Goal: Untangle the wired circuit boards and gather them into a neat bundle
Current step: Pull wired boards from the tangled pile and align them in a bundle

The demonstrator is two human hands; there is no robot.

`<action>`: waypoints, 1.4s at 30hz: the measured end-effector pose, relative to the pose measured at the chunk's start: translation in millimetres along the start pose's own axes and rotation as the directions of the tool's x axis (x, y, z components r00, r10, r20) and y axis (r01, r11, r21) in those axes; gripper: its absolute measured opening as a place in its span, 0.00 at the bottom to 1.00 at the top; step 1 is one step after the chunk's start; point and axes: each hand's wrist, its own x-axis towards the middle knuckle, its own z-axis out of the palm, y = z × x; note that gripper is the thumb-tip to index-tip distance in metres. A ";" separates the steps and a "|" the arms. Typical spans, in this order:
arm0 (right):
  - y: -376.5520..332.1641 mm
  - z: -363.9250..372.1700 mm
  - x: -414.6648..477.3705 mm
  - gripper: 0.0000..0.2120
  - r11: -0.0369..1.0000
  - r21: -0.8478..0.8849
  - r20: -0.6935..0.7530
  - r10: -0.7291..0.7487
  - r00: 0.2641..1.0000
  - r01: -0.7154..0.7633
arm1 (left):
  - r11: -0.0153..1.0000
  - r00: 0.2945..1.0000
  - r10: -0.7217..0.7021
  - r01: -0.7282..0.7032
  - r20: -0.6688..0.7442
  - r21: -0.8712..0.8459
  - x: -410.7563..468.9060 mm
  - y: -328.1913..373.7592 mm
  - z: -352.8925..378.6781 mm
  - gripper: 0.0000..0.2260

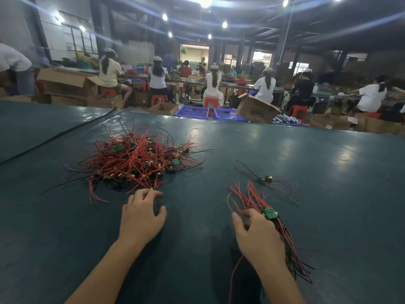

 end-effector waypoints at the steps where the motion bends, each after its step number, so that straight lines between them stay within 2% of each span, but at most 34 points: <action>1: 0.2 0.4 -0.3 0.19 0.999 -0.053 0.009 0.002 1.000 -0.002 | 0.999 0.999 -0.040 0.038 0.033 0.036 2.4 -4.7 2.1 0.18; 4: -1.1 -0.7 -0.7 0.26 0.987 -0.162 -0.014 -0.028 1.000 0.026 | 0.990 0.986 -0.092 0.076 0.137 0.121 11.5 -12.4 6.0 0.23; 7: -1.0 -1.9 -0.3 0.26 0.971 -0.237 -0.034 -0.032 0.999 0.023 | 0.989 0.978 -0.053 0.023 0.201 0.149 18.2 -15.7 8.3 0.23; 10: -1.0 -2.2 1.0 0.27 0.957 -0.287 -0.031 -0.036 0.999 0.025 | 0.995 0.983 0.014 -0.032 0.185 0.098 18.8 -16.8 8.7 0.19; 13: -3.1 -2.1 -0.1 0.28 0.955 -0.289 -0.060 -0.093 0.994 0.072 | 0.998 0.991 0.007 -0.014 0.130 0.053 17.8 -16.1 6.3 0.13; 17: -10.0 5.6 -5.4 0.27 0.963 -0.191 -0.069 -0.206 0.976 0.189 | 0.997 0.997 0.076 -0.076 0.009 -0.021 12.7 -12.5 1.8 0.06; 19: -13.0 12.7 -8.7 0.26 0.958 -0.138 -0.050 -0.260 0.964 0.251 | 0.988 0.992 0.114 -0.118 -0.054 -0.097 8.9 -9.6 0.3 0.08; 23: -19.6 24.8 -15.7 0.22 0.939 0.055 -0.063 -0.337 0.939 0.341 | 0.916 0.979 0.116 -0.171 -0.169 -0.363 0.7 1.9 -5.2 0.12; 26: -24.1 31.5 -21.1 0.15 0.906 0.198 -0.093 -0.364 0.927 0.375 | 0.858 0.947 0.171 -0.279 -0.273 -0.430 -8.2 17.1 -7.7 0.14; 29: -32.9 35.3 -24.6 0.06 0.837 0.483 -0.019 -0.283 0.959 0.257 | 0.788 0.862 0.303 -0.466 -0.406 -0.401 -18.5 35.3 -9.9 0.10; 31: -40.0 34.0 -26.0 0.14 0.731 0.672 0.068 -0.222 0.973 0.120 | 0.730 0.809 0.393 -0.563 -0.436 -0.388 -26.6 47.6 -10.2 0.09; 33: -44.5 30.0 -26.8 0.19 0.619 0.785 0.155 -0.186 0.970 -0.007 | 0.675 0.785 0.447 -0.611 -0.429 -0.413 -35.1 59.7 -8.0 0.10; 37: -46.4 23.5 -25.9 0.16 0.452 0.886 0.172 -0.106 0.979 -0.107 | 0.613 0.816 0.439 -0.578 -0.376 -0.539 -49.9 78.8 -3.3 0.09; 42: -41.4 21.3 -21.5 0.12 0.457 0.886 0.083 0.009 0.996 -0.078 | 0.565 0.941 0.235 -0.335 -0.242 -0.754 -51.3 84.7 -4.4 0.01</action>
